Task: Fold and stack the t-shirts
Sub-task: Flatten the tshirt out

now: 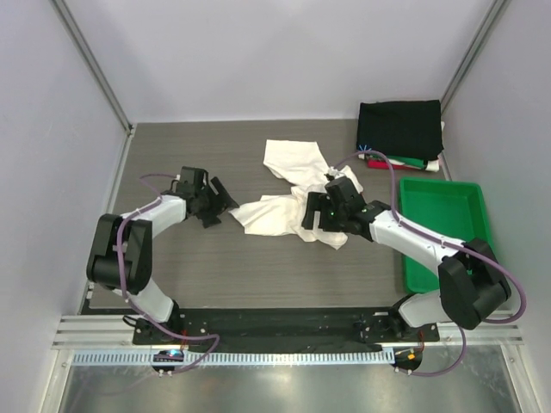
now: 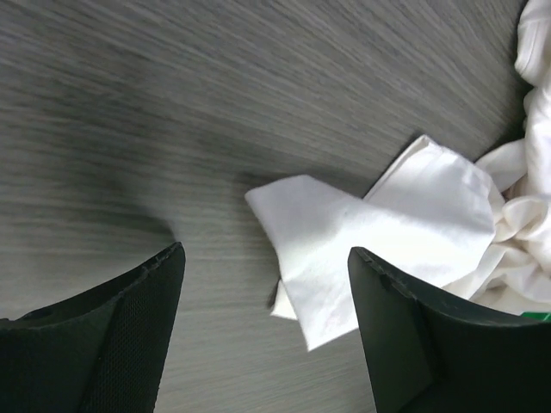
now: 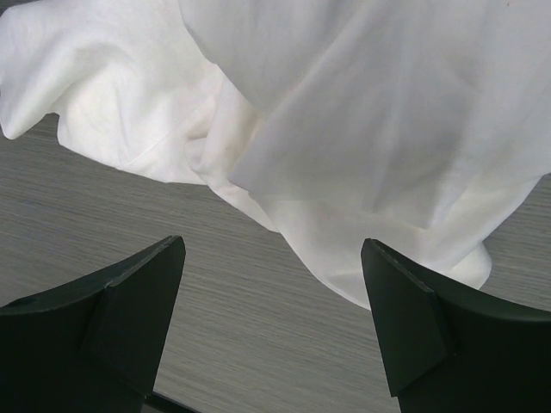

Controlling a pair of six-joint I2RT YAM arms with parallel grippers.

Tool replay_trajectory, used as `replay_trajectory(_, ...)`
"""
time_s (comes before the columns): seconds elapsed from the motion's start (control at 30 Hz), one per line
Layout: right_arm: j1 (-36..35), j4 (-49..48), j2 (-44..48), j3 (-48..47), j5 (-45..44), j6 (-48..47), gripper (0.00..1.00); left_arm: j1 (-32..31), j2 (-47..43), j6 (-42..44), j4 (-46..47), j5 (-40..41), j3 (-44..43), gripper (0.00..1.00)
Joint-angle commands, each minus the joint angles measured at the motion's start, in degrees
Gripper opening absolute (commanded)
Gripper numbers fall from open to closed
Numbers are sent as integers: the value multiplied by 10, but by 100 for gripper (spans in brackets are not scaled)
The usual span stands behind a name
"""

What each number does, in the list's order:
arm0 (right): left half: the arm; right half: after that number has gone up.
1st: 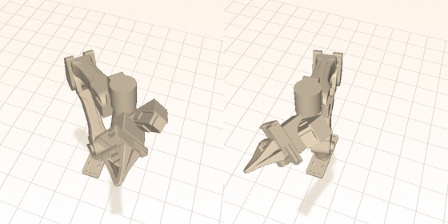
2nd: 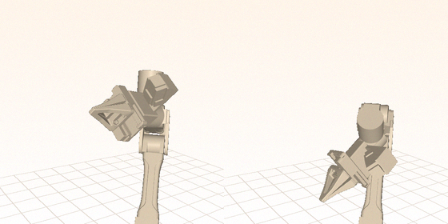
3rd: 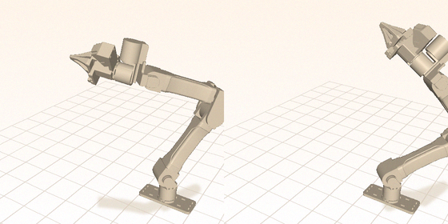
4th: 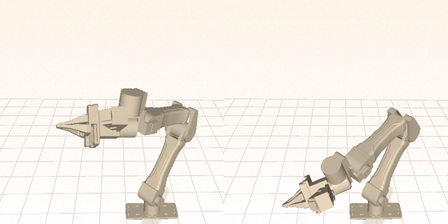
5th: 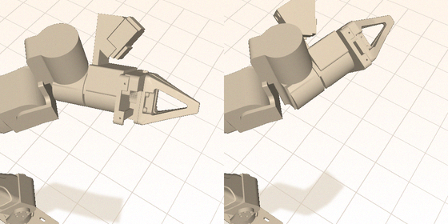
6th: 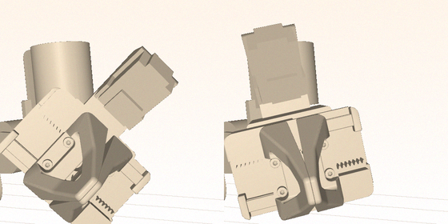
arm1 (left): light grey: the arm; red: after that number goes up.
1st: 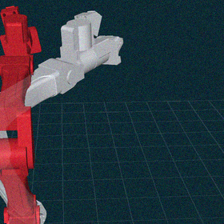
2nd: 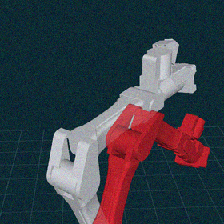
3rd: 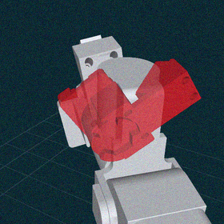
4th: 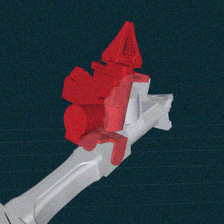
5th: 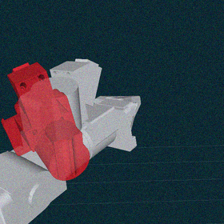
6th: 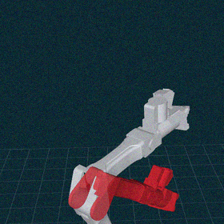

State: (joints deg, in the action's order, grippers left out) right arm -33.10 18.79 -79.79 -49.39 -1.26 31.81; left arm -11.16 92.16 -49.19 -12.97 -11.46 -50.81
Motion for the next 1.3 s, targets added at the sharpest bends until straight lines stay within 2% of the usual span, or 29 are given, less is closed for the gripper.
replay_trajectory(0.0, 7, -39, 20, 23, -4, -1, 90, -3, 27, -44, 76, -37, -26, 77)
replay_trajectory(0.17, 15, -54, 15, 39, 3, 2, 90, -18, 53, -55, 90, -33, -36, 67)
replay_trajectory(0.27, 24, -61, 7, 44, 5, 4, 90, -29, 68, -62, 94, -22, -44, 43)
replay_trajectory(0.3, 27, -62, 4, 42, 6, 5, 90, -31, 73, -64, 98, -22, -47, 25)
replay_trajectory(0.33, 29, -67, -2, 39, 5, 6, 90, -32, 83, -65, 99, -23, -53, 14)
replay_trajectory(0.37, 29, -68, -6, 35, 5, 7, 90, -32, 86, -64, 100, -25, -59, 5)
replay_trajectory(0.4, 30, -71, -12, 24, 6, 6, 90, -33, 87, -62, 98, -29, -69, 0)
replay_trajectory(0.5, 33, -62, -56, -20, 5, 0, 85, -39, 53, -43, 71, -18, -83, 0)
replay_trajectory(0.63, 37, -24, -116, -65, -11, -3, 69, -40, -35, -7, -13, 28, -110, 0)
replay_trajectory(0.67, 37, -20, -126, -71, -11, -3, 55, -40, -66, 1, -29, 44, -112, 0)
replay_trajectory(0.77, 37, -10, -150, -88, -12, -3, 24, -36, -114, 23, -73, 64, -123, 0)
replay_trajectory(0.83, 37, -5, -151, -99, -15, -9, 11, -35, -128, 30, -93, 65, -126, 0)
replay_trajectory(0.87, 37, -1, -149, -105, -18, -13, 1, -33, -133, 32, -98, 65, -135, 0)
replay_trajectory(0.93, 44, 37, -129, -148, -30, -24, 1, -26, -141, 47, -128, 64, -156, 0)
replay_trajectory(1.07, 111, 138, -65, -266, -36, -42, 1, 29, -157, 87, -219, 70, -286, 0)
replay_trajectory(1.13, 165, 194, -19, -360, -31, -54, 1, 62, -166, 109, -294, 71, -413, 0)
replay_trajectory(1.17, 180, 212, -4, -360, -31, -59, 1, 72, -167, 109, -294, 70, -414, 0)
replay_trajectory(1.2, 196, 242, 9, -392, -25, -62, 1, 82, -169, 123, -327, 70, -470, 0)
replay_trajectory(1.27, 219, 262, 51, -403, -22, -71, 1, 104, -182, 136, -365, 72, -506, 0)
